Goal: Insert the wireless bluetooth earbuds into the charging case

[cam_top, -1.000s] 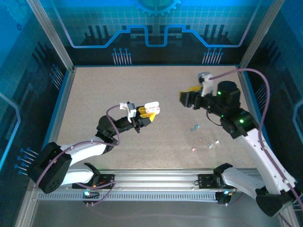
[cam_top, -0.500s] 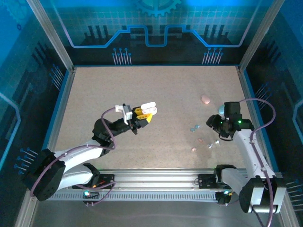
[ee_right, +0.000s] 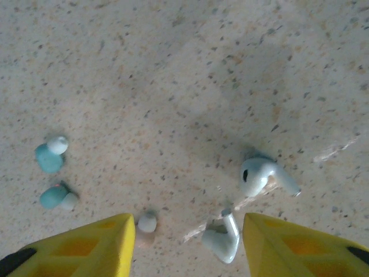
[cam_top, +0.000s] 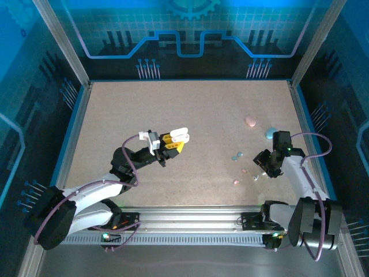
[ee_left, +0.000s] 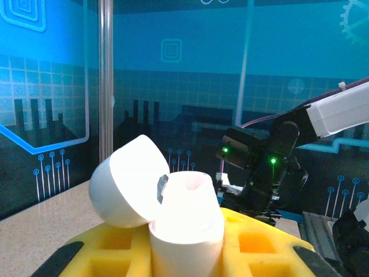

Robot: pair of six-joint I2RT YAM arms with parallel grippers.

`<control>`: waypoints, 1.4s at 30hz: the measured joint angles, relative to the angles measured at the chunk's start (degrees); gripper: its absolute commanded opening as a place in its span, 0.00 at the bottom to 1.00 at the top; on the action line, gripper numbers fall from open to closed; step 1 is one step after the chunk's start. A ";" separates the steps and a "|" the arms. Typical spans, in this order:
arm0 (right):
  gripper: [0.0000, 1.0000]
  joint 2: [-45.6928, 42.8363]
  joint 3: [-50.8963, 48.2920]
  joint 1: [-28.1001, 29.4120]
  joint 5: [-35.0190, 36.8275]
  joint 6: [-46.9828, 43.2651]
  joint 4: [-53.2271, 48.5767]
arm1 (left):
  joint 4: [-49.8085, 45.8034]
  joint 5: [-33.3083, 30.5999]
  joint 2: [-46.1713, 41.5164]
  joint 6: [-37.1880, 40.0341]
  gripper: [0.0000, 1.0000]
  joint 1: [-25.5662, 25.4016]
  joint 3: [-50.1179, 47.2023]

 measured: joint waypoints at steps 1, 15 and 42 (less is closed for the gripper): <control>0.52 0.61 -0.02 -0.70 0.15 -0.31 0.24 | 0.00 0.00 0.00 0.02 0.12 0.00 -0.02; 0.59 12.39 2.38 -8.55 -0.44 -9.05 5.77 | -0.61 0.02 -0.04 0.17 0.12 0.00 -0.66; 0.57 0.85 -6.67 -10.43 -7.10 -1.20 4.15 | -0.35 0.02 -0.04 0.15 0.12 0.00 -1.55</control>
